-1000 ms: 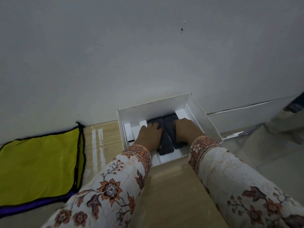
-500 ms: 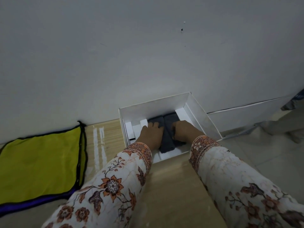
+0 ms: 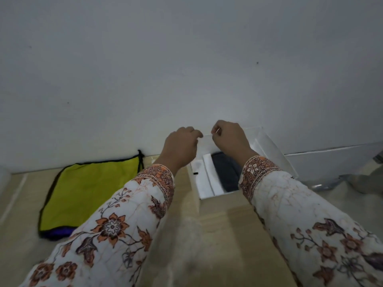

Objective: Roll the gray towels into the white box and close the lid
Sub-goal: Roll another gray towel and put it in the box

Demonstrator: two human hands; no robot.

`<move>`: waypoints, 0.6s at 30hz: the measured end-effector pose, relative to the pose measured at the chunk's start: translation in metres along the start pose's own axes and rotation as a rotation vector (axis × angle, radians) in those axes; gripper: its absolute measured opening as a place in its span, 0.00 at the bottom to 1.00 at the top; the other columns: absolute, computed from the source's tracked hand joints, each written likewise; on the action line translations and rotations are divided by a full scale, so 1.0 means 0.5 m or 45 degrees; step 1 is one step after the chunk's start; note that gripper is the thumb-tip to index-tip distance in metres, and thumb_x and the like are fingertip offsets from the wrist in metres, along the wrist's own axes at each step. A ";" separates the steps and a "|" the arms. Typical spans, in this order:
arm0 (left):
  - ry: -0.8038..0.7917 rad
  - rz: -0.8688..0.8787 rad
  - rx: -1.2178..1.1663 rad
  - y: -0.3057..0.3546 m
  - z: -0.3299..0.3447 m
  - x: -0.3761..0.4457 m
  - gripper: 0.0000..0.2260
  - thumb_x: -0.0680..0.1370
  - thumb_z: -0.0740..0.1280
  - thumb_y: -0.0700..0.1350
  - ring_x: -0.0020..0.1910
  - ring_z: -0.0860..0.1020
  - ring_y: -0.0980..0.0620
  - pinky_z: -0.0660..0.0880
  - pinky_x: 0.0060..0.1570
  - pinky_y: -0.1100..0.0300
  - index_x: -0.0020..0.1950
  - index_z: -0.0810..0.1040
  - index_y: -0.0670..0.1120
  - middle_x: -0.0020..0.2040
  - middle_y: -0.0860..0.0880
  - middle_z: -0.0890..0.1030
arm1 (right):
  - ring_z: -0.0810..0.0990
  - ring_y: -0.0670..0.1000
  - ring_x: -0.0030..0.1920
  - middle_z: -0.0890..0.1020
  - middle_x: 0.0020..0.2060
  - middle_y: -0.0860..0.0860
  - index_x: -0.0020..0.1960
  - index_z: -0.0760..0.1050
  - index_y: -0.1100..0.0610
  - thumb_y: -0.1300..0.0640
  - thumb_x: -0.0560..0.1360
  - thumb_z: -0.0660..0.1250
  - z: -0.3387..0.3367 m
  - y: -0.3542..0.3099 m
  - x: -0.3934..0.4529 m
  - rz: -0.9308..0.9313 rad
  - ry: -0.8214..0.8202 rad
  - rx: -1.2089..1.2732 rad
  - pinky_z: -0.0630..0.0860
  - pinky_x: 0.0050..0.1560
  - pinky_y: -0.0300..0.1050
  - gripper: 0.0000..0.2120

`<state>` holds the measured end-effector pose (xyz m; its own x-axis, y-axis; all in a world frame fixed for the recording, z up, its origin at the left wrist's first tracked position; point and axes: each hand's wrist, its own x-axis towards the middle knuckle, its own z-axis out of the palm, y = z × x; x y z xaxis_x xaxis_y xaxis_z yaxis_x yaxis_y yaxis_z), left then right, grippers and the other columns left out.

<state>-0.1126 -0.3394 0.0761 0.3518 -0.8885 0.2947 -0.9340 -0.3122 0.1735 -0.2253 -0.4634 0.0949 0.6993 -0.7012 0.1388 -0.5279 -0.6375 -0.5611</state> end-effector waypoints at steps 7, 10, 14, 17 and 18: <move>-0.005 -0.388 -0.042 -0.188 -0.075 -0.177 0.12 0.77 0.63 0.45 0.56 0.76 0.45 0.75 0.52 0.51 0.59 0.78 0.50 0.55 0.48 0.79 | 0.78 0.53 0.40 0.83 0.41 0.52 0.47 0.78 0.55 0.59 0.74 0.64 0.097 -0.197 -0.062 -0.295 -0.089 0.161 0.77 0.43 0.47 0.05; -0.105 -0.565 -0.087 -0.256 -0.088 -0.259 0.11 0.77 0.63 0.46 0.58 0.76 0.45 0.75 0.54 0.51 0.59 0.78 0.49 0.56 0.47 0.79 | 0.80 0.53 0.43 0.83 0.42 0.52 0.47 0.79 0.55 0.59 0.73 0.65 0.170 -0.242 -0.099 -0.257 -0.229 0.167 0.76 0.45 0.45 0.06; -0.333 -0.684 -0.120 -0.325 -0.081 -0.357 0.11 0.79 0.62 0.48 0.58 0.77 0.46 0.76 0.54 0.51 0.59 0.79 0.49 0.58 0.48 0.81 | 0.80 0.56 0.48 0.83 0.46 0.56 0.49 0.80 0.58 0.60 0.72 0.66 0.283 -0.285 -0.154 -0.184 -0.563 0.004 0.76 0.47 0.46 0.07; -0.467 -0.657 -0.114 -0.358 -0.060 -0.415 0.12 0.79 0.63 0.49 0.60 0.76 0.47 0.75 0.56 0.51 0.61 0.78 0.49 0.60 0.48 0.79 | 0.79 0.57 0.42 0.79 0.40 0.58 0.41 0.78 0.64 0.59 0.72 0.68 0.364 -0.301 -0.191 -0.103 -0.856 -0.221 0.74 0.38 0.44 0.07; -0.516 -0.652 -0.116 -0.370 -0.053 -0.432 0.13 0.79 0.63 0.50 0.61 0.75 0.46 0.75 0.57 0.51 0.62 0.77 0.49 0.62 0.47 0.78 | 0.76 0.55 0.36 0.75 0.34 0.56 0.35 0.73 0.63 0.60 0.72 0.67 0.389 -0.304 -0.203 -0.036 -0.864 -0.213 0.70 0.33 0.42 0.09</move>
<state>-0.0141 -0.0810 0.0053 0.6822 -0.6972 -0.2202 -0.6398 -0.7150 0.2819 -0.1225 -0.2332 0.0071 0.8315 -0.3640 -0.4197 -0.5343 -0.7312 -0.4242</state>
